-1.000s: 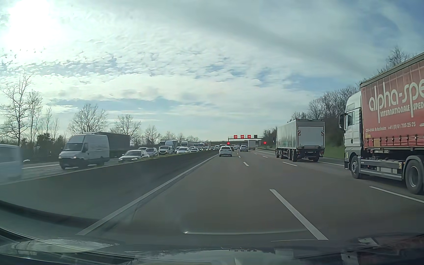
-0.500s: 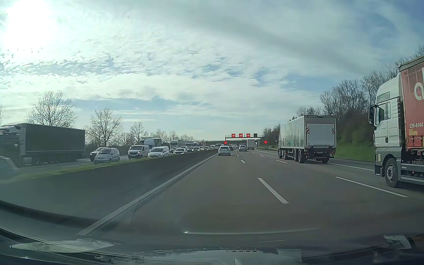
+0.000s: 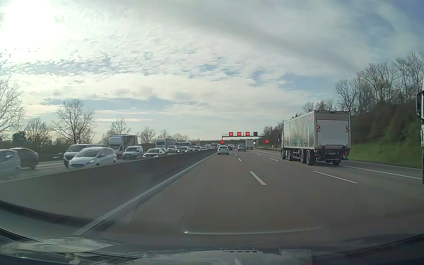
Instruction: Follow the waypoints while adhering to traffic rules and regulations
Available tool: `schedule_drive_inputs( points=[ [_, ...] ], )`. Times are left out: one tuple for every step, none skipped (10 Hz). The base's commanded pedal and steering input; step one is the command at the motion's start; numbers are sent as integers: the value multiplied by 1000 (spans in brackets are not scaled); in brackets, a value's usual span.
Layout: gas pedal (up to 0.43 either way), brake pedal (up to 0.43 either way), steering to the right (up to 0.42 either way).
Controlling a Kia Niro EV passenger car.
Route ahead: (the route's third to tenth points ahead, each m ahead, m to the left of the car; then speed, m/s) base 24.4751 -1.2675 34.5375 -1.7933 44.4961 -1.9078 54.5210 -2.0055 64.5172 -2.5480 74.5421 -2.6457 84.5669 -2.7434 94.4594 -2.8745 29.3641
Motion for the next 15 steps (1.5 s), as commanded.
schedule_drive_inputs(
  points=[
    [311,0,4],
    [299,0,4],
    [287,0,4],
    [280,0,4],
    [260,0,4],
    [248,0,4],
    [248,0,4],
    [248,0,4],
    [240,0,4],
    [228,0,4],
    [228,0,4],
    [228,0,4],
    [228,0,4],
    [228,0,4],
    [228,0,4]
  ],
)
